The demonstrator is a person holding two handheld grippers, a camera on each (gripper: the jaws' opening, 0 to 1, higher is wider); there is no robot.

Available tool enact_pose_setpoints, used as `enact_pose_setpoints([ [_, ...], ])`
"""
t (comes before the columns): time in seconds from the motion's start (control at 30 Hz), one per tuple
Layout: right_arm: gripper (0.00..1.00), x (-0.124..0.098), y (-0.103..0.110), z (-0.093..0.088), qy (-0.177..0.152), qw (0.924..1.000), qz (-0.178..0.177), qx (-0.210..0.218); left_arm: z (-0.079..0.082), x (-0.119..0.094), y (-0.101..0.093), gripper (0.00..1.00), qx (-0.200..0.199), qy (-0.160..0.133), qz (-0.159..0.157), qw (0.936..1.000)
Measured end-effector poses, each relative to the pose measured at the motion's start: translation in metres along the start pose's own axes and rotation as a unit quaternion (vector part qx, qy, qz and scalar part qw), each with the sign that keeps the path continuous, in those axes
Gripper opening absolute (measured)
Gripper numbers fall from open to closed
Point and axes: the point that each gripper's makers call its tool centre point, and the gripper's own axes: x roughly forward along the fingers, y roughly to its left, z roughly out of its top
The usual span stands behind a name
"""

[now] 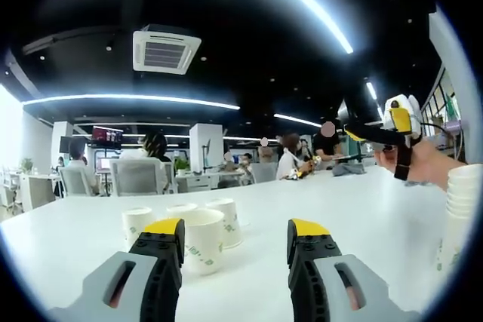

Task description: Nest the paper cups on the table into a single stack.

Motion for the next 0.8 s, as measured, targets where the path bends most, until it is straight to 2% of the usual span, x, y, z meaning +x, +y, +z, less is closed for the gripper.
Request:
enact_pose_setpoints([
  [0.2,0.55,0.000,-0.012,-0.011,-0.011,0.9999,-0.008,0.002,0.000,-0.002,0.002,0.58,-0.001,0.002,0.007,1.0000],
  [0.37,0.54,-0.006,-0.007,-0.020,-0.039,0.9991,-0.009,0.014,-0.005,-0.003,0.011,0.59,-0.008,0.011,0.025,0.9996],
  [0.47,0.54,-0.004,-0.003,-0.027,-0.033,0.9993,-0.007,0.017,-0.006,-0.005,0.016,0.59,-0.011,0.013,0.035,0.9992],
  [0.6,0.52,-0.005,0.000,-0.028,-0.040,0.9990,-0.009,0.017,-0.005,-0.007,0.028,0.60,-0.014,0.011,0.052,0.9985],
  [0.8,0.50,-0.007,-0.003,-0.027,-0.047,0.9986,-0.018,0.019,-0.002,-0.013,0.060,0.60,-0.038,0.007,0.096,0.9946],
])
